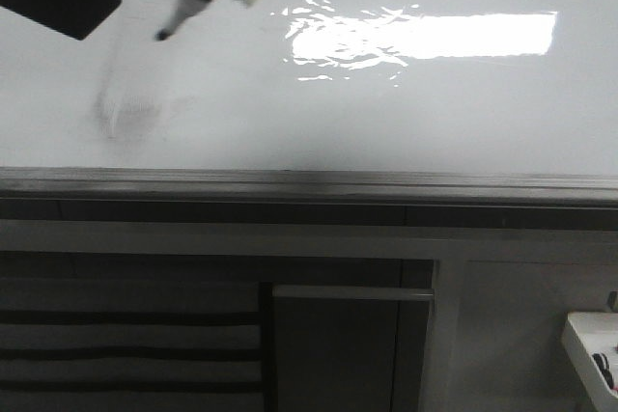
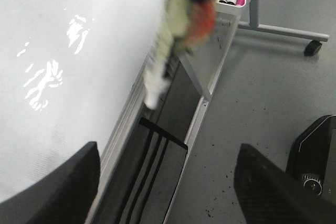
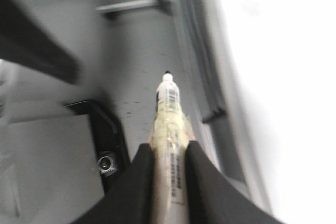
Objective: Write number 3 on whiteboard
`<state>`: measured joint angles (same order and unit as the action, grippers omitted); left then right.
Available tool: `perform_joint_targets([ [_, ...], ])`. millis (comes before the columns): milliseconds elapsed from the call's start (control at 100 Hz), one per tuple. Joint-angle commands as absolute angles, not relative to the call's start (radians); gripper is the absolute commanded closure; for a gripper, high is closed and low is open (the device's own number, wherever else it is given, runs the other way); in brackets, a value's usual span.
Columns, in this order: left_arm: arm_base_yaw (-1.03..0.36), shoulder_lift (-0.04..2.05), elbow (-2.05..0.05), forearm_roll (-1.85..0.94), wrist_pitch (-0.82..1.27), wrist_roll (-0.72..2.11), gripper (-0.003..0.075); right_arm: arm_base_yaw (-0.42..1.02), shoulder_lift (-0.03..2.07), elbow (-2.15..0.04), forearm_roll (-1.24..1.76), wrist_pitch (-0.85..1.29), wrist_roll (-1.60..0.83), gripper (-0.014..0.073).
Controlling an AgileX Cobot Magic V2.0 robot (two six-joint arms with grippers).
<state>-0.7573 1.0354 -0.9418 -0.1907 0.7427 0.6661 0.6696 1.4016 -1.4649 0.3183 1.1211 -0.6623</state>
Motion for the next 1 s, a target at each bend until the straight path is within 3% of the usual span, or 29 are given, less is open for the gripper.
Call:
perform_joint_targets([
  [0,-0.762,1.023,-0.973,-0.209,0.682,0.651,0.0227,0.63,1.321,-1.48,0.243,1.057,-0.519,0.065],
  [190,-0.715,1.015,-0.973,-0.269,0.687,0.589,0.0227,0.528,1.192,-1.323,0.236,0.909,-0.472,0.065],
  [550,-0.429,0.93,-0.905,-0.55,0.681,0.668,0.0227,0.261,1.008,-0.978,0.389,0.723,-0.45,0.065],
  [740,-0.374,0.819,-0.76,-0.605,0.606,0.726,0.0227,0.256,0.977,-0.877,0.469,0.583,-0.452,0.065],
  [990,-0.374,0.815,-0.75,-0.612,0.564,0.726,0.0227,0.347,1.058,-0.958,0.511,0.553,-0.464,0.065],
])
